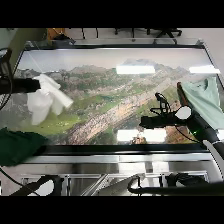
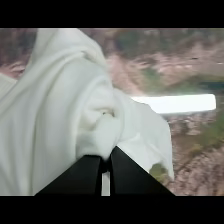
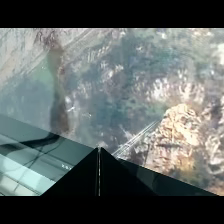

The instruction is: Fold the shirts.

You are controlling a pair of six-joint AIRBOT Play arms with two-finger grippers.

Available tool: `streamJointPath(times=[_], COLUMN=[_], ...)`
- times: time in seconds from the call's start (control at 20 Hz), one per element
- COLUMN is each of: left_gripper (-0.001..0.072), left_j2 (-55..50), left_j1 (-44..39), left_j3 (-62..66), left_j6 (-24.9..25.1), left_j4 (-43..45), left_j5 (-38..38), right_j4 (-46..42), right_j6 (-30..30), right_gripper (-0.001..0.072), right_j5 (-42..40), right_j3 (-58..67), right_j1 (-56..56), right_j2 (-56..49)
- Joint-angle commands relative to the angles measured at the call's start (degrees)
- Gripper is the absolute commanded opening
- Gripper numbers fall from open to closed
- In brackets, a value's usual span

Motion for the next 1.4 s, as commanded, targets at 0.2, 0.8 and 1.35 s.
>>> streamJointPath(times=[0.2, 0.8, 1.35], left_gripper=[0.0008, 0.0685, 0.0684], left_j2=[1.7, -8.9, -11.0], left_j1=[-28.7, -19.0, -11.8], left_j3=[-5.3, -4.0, -33.5], left_j6=[-6.9, -9.6, 6.7], left_j4=[0.1, -1.0, -25.0], left_j5=[-1.5, -17.6, 7.1], right_j4=[0.2, -3.9, 13.4], right_j6=[-1.9, -2.0, -15.0], right_gripper=[0.0023, 0.0363, 0.0579], right_j5=[0.0, 2.2, 10.6], right_j3=[0.1, 6.5, 6.5], right_j1=[0.0, -0.1, 4.1], right_j2=[0.4, -2.3, -21.9])
